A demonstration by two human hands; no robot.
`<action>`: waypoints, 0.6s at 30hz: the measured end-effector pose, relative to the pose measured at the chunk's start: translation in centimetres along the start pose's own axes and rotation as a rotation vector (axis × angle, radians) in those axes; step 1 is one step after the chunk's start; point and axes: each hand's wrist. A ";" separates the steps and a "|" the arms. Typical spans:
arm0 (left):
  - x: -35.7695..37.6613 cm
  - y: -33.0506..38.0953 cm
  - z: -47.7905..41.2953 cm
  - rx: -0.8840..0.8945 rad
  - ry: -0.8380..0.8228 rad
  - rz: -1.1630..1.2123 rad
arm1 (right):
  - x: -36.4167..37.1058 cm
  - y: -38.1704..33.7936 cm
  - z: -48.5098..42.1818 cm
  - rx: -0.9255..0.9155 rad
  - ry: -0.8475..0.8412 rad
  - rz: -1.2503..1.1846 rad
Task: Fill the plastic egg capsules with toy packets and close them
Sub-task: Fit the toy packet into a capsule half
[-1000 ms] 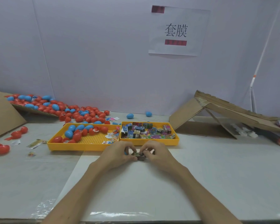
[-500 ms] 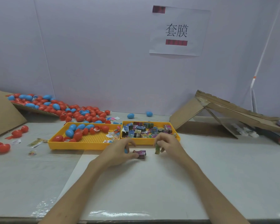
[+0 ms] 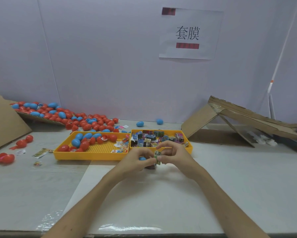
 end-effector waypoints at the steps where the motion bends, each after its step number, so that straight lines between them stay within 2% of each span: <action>1: 0.1 0.0 0.0 -0.014 -0.001 0.019 | 0.0 0.0 0.0 0.002 -0.001 0.001; 7: 0.0 0.2 0.1 -0.090 0.012 0.198 | 0.3 -0.2 -0.1 -0.006 0.076 0.030; 10: 0.1 0.2 0.0 -0.082 0.045 0.218 | 0.4 -0.2 -0.1 0.026 0.093 0.033; 14: 0.4 0.0 0.0 -0.067 0.100 0.209 | 0.7 -0.2 0.1 0.046 0.036 0.065; 18: 0.5 0.0 0.0 -0.100 0.079 0.231 | 0.6 -0.1 0.0 0.034 0.074 0.022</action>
Point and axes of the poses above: each hand's wrist, its own z-axis away from the middle knuckle, its own x-axis out of the palm, y = z × x, and after that the axes turned 6 degrees about x, right-handed
